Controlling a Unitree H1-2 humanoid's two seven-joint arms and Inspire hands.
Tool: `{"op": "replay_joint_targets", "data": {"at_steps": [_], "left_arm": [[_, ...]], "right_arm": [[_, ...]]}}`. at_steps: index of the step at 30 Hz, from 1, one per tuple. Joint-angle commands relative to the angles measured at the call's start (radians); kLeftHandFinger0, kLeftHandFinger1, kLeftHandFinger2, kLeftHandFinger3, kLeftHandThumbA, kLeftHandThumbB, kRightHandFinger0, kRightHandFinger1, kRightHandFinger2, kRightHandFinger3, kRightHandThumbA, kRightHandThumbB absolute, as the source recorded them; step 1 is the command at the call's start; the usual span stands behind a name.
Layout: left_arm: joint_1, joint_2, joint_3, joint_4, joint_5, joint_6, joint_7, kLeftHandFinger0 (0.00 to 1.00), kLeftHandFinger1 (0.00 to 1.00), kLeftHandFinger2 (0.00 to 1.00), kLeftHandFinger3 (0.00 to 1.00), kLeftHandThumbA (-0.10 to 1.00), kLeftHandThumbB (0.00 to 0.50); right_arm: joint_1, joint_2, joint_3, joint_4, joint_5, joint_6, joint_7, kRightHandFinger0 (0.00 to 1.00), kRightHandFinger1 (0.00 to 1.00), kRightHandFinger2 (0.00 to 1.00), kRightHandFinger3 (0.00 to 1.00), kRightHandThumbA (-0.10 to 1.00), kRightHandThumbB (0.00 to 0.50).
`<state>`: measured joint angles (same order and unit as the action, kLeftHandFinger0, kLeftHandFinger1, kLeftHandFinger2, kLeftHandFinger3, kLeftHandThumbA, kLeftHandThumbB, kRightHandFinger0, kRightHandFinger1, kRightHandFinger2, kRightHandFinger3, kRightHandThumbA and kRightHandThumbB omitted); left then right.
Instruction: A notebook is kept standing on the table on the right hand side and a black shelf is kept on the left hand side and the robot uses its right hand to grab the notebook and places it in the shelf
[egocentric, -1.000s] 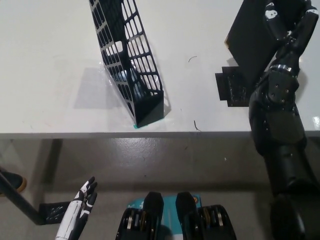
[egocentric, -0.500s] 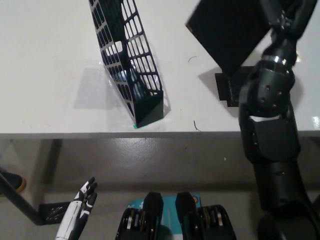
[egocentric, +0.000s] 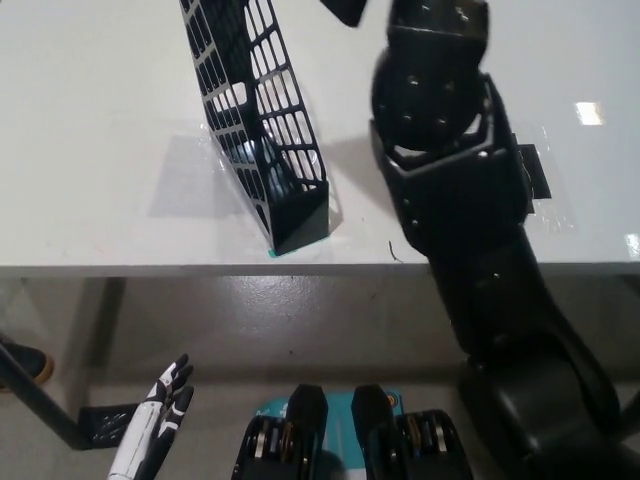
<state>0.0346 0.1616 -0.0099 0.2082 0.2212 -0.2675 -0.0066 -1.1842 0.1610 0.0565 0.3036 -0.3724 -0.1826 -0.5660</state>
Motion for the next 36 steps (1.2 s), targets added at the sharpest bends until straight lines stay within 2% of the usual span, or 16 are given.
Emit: {"op": "replay_joint_targets", "data": {"at_steps": [1, 6, 8, 10, 14, 16, 20, 30, 36], "left_arm": [[0.005, 0.013, -0.013, -0.027, 0.008, -0.037, 0.003, 1.00, 1.00, 1.00, 1.00, 1.00, 0.158], [0.005, 0.012, -0.015, -0.028, 0.003, -0.041, 0.004, 1.00, 1.00, 1.00, 1.00, 1.00, 0.148], [0.001, 0.016, -0.017, -0.019, 0.005, -0.049, 0.004, 1.00, 1.00, 1.00, 1.00, 1.00, 0.147], [0.002, 0.017, -0.018, -0.023, 0.007, -0.046, 0.003, 1.00, 1.00, 1.00, 1.00, 1.00, 0.150], [0.011, 0.021, -0.021, -0.027, -0.007, -0.050, -0.009, 1.00, 1.00, 1.00, 1.00, 1.00, 0.135], [0.016, 0.022, -0.022, -0.030, -0.010, -0.045, -0.012, 1.00, 1.00, 1.00, 1.00, 1.00, 0.133], [0.012, 0.022, -0.025, -0.018, -0.014, -0.058, -0.012, 1.00, 1.00, 1.00, 1.00, 1.00, 0.133], [0.018, 0.026, -0.036, -0.030, -0.019, -0.046, -0.021, 1.00, 1.00, 1.00, 1.00, 1.00, 0.129], [0.013, 0.027, -0.039, -0.024, -0.007, -0.051, -0.018, 1.00, 1.00, 1.00, 1.00, 1.00, 0.142]], "right_arm": [[-0.081, 0.021, -0.011, 0.055, -0.038, -0.011, -0.057, 0.00, 0.03, 0.49, 0.69, -0.10, 0.123], [-0.107, 0.029, -0.016, 0.181, -0.031, -0.058, -0.097, 0.00, 0.05, 0.54, 0.70, -0.10, 0.109], [-0.132, 0.034, -0.007, 0.295, -0.057, -0.078, -0.158, 0.00, 0.00, 0.49, 0.62, -0.10, 0.119], [-0.144, 0.035, 0.000, 0.360, -0.061, -0.105, -0.181, 0.00, 0.00, 0.48, 0.62, -0.10, 0.112], [-0.156, 0.040, 0.017, 0.450, -0.062, -0.152, -0.208, 0.00, 0.00, 0.41, 0.52, -0.10, 0.104], [-0.162, 0.045, 0.021, 0.484, -0.062, -0.172, -0.222, 0.00, 0.00, 0.40, 0.50, -0.10, 0.101], [-0.172, 0.049, 0.028, 0.528, -0.061, -0.187, -0.239, 0.00, 0.00, 0.40, 0.51, -0.10, 0.100], [-0.201, 0.070, 0.030, 0.665, -0.035, -0.244, -0.281, 0.00, 0.00, 0.40, 0.44, -0.10, 0.101], [-0.254, 0.083, 0.036, 0.801, -0.035, -0.264, -0.326, 0.00, 0.00, 0.43, 0.47, -0.10, 0.095]]}}
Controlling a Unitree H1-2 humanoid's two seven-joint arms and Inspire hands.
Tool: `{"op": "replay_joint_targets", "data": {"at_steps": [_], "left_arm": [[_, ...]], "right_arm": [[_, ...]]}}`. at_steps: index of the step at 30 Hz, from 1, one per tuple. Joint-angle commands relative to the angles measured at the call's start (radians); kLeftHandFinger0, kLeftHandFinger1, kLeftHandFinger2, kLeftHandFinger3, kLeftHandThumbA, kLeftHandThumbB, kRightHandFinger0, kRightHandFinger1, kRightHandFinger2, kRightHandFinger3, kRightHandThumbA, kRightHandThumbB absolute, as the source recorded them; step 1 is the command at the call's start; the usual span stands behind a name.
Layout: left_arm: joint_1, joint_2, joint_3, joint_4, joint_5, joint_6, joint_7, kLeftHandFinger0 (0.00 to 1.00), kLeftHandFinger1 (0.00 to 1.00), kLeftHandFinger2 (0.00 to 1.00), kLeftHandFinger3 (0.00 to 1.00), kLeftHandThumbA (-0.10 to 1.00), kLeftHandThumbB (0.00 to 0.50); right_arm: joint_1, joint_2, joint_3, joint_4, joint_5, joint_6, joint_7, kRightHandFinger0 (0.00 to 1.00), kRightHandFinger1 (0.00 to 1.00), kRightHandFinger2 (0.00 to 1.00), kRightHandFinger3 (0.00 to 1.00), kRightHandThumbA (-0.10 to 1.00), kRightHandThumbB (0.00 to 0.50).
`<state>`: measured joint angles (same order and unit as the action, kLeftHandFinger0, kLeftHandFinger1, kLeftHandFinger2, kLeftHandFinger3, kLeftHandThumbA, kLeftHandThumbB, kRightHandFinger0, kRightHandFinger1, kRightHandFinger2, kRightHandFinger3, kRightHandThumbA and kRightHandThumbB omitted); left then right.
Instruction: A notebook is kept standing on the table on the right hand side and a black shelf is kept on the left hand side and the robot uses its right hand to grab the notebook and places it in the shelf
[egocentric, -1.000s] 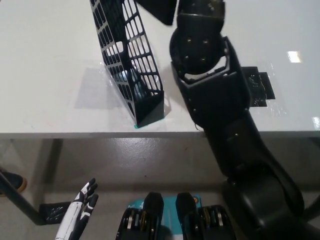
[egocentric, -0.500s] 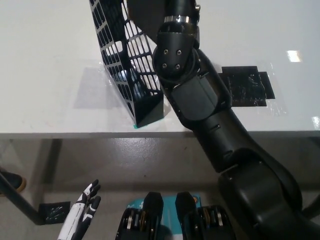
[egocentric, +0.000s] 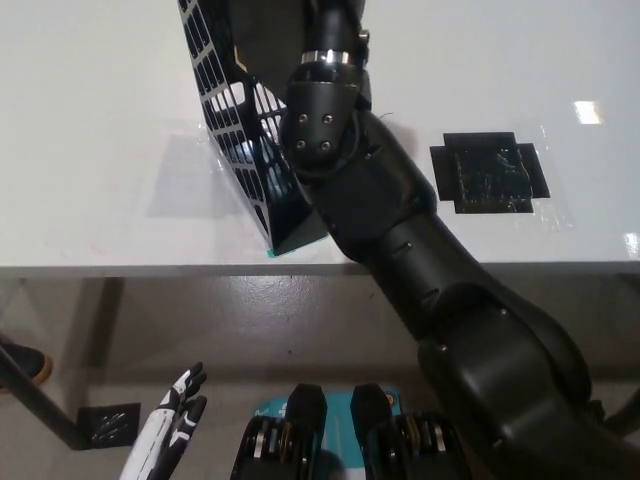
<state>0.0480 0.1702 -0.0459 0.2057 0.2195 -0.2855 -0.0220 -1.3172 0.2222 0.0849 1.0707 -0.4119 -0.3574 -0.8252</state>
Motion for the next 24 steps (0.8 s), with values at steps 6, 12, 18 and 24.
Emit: {"op": "replay_joint_targets", "data": {"at_steps": [6, 12, 18, 24], "left_arm": [[0.005, 0.016, -0.012, -0.019, 0.006, -0.058, 0.001, 1.00, 1.00, 1.00, 1.00, 1.00, 0.124], [0.013, 0.007, -0.013, -0.051, 0.003, -0.004, -0.005, 1.00, 1.00, 1.00, 1.00, 1.00, 0.178], [0.008, 0.005, -0.014, -0.055, -0.003, -0.007, -0.006, 1.00, 1.00, 1.00, 1.00, 1.00, 0.159], [0.009, 0.008, -0.019, -0.057, 0.005, -0.007, -0.007, 1.00, 1.00, 1.00, 1.00, 1.00, 0.171]], "right_arm": [[-0.173, 0.050, -0.015, 0.150, 0.052, -0.109, -0.060, 0.00, 0.00, 0.45, 0.45, -0.10, 0.089], [-0.173, 0.064, -0.009, 0.248, 0.089, -0.106, 0.025, 0.36, 0.56, 0.97, 1.00, 0.27, 0.133], [-0.139, 0.052, 0.038, 0.274, 0.080, -0.040, 0.189, 1.00, 1.00, 1.00, 1.00, 1.00, 0.301], [-0.130, 0.041, 0.071, 0.261, 0.068, -0.031, 0.159, 1.00, 1.00, 1.00, 1.00, 1.00, 0.291]]}}
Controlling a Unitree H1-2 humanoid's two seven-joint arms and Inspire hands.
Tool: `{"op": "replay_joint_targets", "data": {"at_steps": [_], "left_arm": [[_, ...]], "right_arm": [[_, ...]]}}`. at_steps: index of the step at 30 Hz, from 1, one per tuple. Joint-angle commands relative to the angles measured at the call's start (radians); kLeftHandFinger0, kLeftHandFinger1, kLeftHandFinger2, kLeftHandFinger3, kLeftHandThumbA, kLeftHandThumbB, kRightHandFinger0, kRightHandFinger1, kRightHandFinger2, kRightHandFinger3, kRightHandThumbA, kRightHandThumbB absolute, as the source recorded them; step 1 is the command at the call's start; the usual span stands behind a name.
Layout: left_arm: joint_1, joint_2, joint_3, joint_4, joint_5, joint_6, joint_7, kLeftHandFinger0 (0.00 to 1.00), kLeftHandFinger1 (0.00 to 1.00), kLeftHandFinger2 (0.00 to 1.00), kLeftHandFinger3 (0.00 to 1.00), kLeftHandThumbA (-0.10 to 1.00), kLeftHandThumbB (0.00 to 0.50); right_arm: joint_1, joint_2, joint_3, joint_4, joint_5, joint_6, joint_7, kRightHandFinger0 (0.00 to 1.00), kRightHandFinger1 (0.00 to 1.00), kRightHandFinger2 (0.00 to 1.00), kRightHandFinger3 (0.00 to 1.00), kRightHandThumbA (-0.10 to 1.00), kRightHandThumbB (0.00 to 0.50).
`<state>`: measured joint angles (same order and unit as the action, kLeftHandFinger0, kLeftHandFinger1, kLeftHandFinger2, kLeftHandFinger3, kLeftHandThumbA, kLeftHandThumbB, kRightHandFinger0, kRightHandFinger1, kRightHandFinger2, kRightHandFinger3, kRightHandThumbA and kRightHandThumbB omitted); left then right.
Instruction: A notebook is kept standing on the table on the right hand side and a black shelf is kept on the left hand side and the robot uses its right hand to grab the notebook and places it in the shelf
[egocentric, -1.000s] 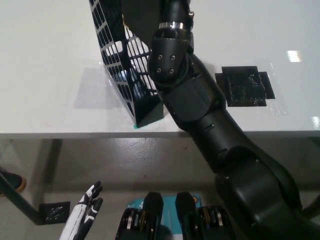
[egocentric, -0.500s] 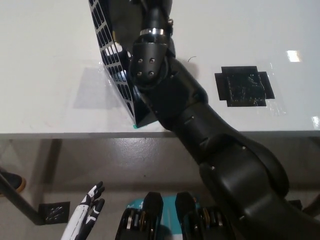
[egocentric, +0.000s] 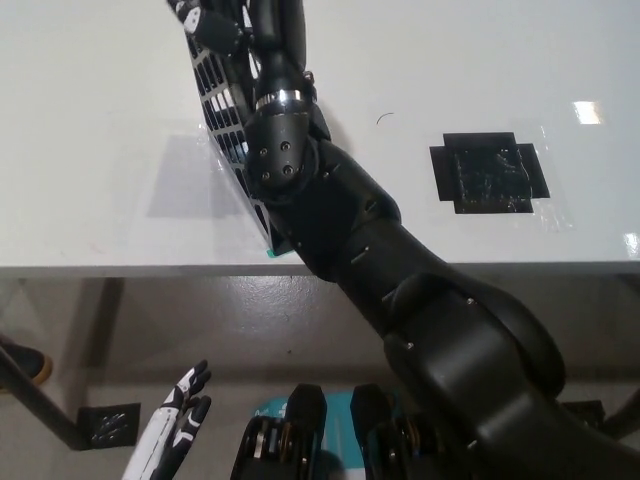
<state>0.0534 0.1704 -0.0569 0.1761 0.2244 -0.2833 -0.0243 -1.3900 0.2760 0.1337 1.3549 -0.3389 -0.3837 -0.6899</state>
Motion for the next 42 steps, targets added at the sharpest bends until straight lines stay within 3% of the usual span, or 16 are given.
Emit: {"op": "replay_joint_targets", "data": {"at_steps": [1, 9, 12, 17, 22, 23, 25, 29, 33, 37, 42], "left_arm": [[0.003, 0.008, -0.009, -0.025, 0.005, -0.015, -0.002, 1.00, 1.00, 1.00, 1.00, 1.00, 0.168], [0.005, 0.015, -0.015, -0.029, 0.014, -0.007, -0.004, 1.00, 1.00, 1.00, 1.00, 1.00, 0.173], [0.003, 0.027, -0.017, -0.018, 0.029, -0.030, 0.002, 1.00, 1.00, 1.00, 1.00, 1.00, 0.141], [-0.002, 0.031, -0.013, -0.021, 0.023, -0.034, 0.000, 1.00, 1.00, 1.00, 1.00, 1.00, 0.095], [-0.010, 0.032, -0.006, -0.007, 0.035, -0.036, 0.014, 1.00, 1.00, 1.00, 1.00, 1.00, 0.099], [-0.010, 0.030, -0.006, -0.013, 0.032, -0.024, 0.010, 1.00, 1.00, 1.00, 1.00, 1.00, 0.109], [-0.013, 0.029, -0.007, -0.010, 0.037, -0.025, 0.013, 1.00, 1.00, 1.00, 1.00, 1.00, 0.111], [-0.016, 0.025, -0.008, -0.018, 0.034, -0.008, 0.007, 1.00, 1.00, 1.00, 1.00, 1.00, 0.106], [-0.015, 0.024, -0.006, -0.019, 0.033, -0.013, 0.010, 1.00, 1.00, 1.00, 1.00, 1.00, 0.118], [-0.016, 0.022, -0.005, -0.018, 0.031, -0.019, 0.012, 1.00, 1.00, 1.00, 1.00, 1.00, 0.118], [-0.011, 0.020, -0.003, -0.016, 0.018, -0.028, 0.010, 1.00, 1.00, 1.00, 1.00, 1.00, 0.129]], "right_arm": [[-0.055, -0.017, 0.027, -0.028, -0.008, -0.009, 0.020, 1.00, 1.00, 1.00, 1.00, 1.00, 0.293], [-0.032, -0.087, 0.059, -0.139, -0.033, -0.030, 0.003, 1.00, 1.00, 1.00, 1.00, 1.00, 0.289], [0.003, -0.142, 0.066, -0.287, -0.051, -0.018, 0.025, 1.00, 1.00, 1.00, 1.00, 1.00, 0.274], [0.150, -0.277, 0.042, -0.844, -0.036, 0.118, 0.210, 1.00, 1.00, 1.00, 1.00, 1.00, 0.235], [0.285, -0.374, 0.014, -1.279, -0.031, 0.257, 0.328, 1.00, 1.00, 1.00, 1.00, 1.00, 0.264], [0.354, -0.402, 0.001, -1.427, -0.009, 0.291, 0.360, 1.00, 1.00, 1.00, 1.00, 1.00, 0.295], [0.424, -0.426, -0.003, -1.546, 0.029, 0.300, 0.384, 1.00, 1.00, 1.00, 1.00, 1.00, 0.296], [0.656, -0.467, 0.008, -1.785, 0.046, 0.271, 0.399, 1.00, 1.00, 1.00, 1.00, 1.00, 0.305], [0.887, -0.476, 0.045, -1.914, 0.018, 0.225, 0.398, 1.00, 1.00, 1.00, 1.00, 1.00, 0.275], [1.161, -0.434, 0.123, -1.907, 0.000, 0.118, 0.343, 1.00, 1.00, 1.00, 1.00, 1.00, 0.279], [1.339, -0.434, 0.152, -1.763, 0.009, -0.026, 0.298, 1.00, 1.00, 1.00, 1.00, 1.00, 0.228]]}}
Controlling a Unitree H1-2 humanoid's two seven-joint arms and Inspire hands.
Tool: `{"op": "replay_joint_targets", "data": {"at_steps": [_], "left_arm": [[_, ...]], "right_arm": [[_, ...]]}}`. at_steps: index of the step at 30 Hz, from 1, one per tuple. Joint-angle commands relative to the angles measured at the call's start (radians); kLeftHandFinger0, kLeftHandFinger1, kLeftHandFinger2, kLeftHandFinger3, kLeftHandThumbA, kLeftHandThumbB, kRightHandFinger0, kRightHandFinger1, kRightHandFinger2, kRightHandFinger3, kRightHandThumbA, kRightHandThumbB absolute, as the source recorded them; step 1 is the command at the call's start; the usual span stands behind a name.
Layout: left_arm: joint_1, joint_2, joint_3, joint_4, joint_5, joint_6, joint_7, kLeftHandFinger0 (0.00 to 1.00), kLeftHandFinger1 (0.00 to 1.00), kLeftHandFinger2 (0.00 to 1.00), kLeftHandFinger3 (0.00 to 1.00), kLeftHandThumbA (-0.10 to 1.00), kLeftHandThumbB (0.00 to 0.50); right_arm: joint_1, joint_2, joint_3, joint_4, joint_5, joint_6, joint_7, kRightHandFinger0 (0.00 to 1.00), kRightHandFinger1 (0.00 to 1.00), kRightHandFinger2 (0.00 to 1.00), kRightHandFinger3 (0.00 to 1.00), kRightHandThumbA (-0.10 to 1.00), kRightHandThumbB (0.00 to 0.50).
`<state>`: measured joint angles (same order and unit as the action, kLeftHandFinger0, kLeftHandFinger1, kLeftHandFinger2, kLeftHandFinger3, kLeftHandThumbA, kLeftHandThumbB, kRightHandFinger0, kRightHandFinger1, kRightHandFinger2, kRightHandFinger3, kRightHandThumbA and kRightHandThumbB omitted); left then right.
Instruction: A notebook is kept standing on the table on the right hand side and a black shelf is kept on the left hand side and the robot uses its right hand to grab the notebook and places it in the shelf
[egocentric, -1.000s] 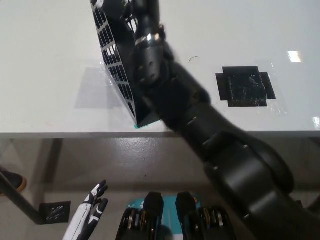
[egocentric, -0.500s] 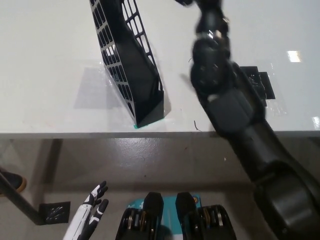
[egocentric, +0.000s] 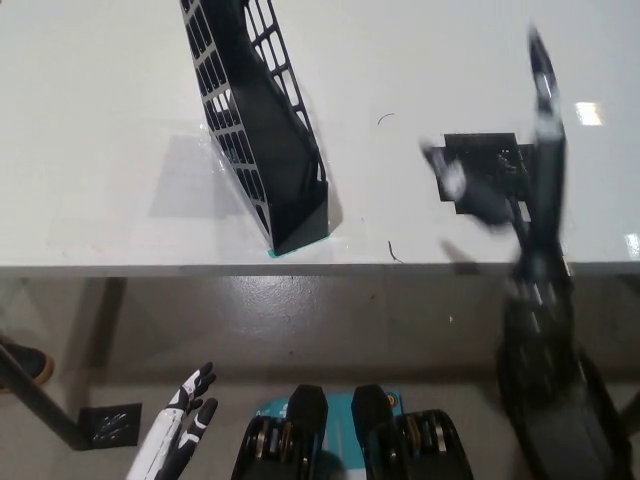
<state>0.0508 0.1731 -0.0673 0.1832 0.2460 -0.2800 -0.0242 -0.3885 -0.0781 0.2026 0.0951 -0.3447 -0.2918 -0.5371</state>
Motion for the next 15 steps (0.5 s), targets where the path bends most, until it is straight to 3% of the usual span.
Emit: {"op": "replay_joint_targets", "data": {"at_steps": [1, 6, 8, 10, 12, 15], "left_arm": [[-0.007, 0.016, 0.008, -0.024, -0.005, -0.030, 0.009, 1.00, 1.00, 1.00, 1.00, 1.00, 0.135], [-0.008, 0.015, 0.012, -0.017, -0.006, -0.039, 0.015, 1.00, 1.00, 1.00, 1.00, 1.00, 0.122], [-0.008, 0.015, 0.011, -0.019, -0.002, -0.033, 0.013, 1.00, 1.00, 1.00, 1.00, 1.00, 0.136], [-0.009, 0.013, 0.013, -0.012, -0.006, -0.044, 0.014, 1.00, 1.00, 1.00, 1.00, 1.00, 0.132], [-0.020, 0.012, 0.014, -0.003, -0.006, -0.047, 0.015, 1.00, 1.00, 1.00, 1.00, 1.00, 0.135], [-0.020, 0.014, 0.017, -0.001, -0.005, -0.052, 0.018, 1.00, 1.00, 1.00, 1.00, 1.00, 0.142]], "right_arm": [[0.374, -0.077, 0.085, -0.484, 0.023, -0.104, 0.146, 1.00, 1.00, 1.00, 1.00, 1.00, 0.240], [0.441, -0.071, 0.086, -0.330, 0.027, -0.178, 0.120, 1.00, 1.00, 1.00, 1.00, 1.00, 0.205], [0.456, -0.075, 0.098, -0.270, 0.034, -0.178, 0.097, 1.00, 1.00, 1.00, 1.00, 1.00, 0.213], [0.478, -0.068, 0.098, -0.206, 0.073, -0.178, 0.119, 1.00, 1.00, 1.00, 1.00, 1.00, 0.251], [0.482, -0.063, 0.098, -0.157, 0.097, -0.178, 0.125, 1.00, 1.00, 1.00, 1.00, 1.00, 0.239], [0.482, -0.049, 0.092, -0.096, 0.131, -0.178, 0.142, 1.00, 1.00, 1.00, 1.00, 1.00, 0.264]]}}
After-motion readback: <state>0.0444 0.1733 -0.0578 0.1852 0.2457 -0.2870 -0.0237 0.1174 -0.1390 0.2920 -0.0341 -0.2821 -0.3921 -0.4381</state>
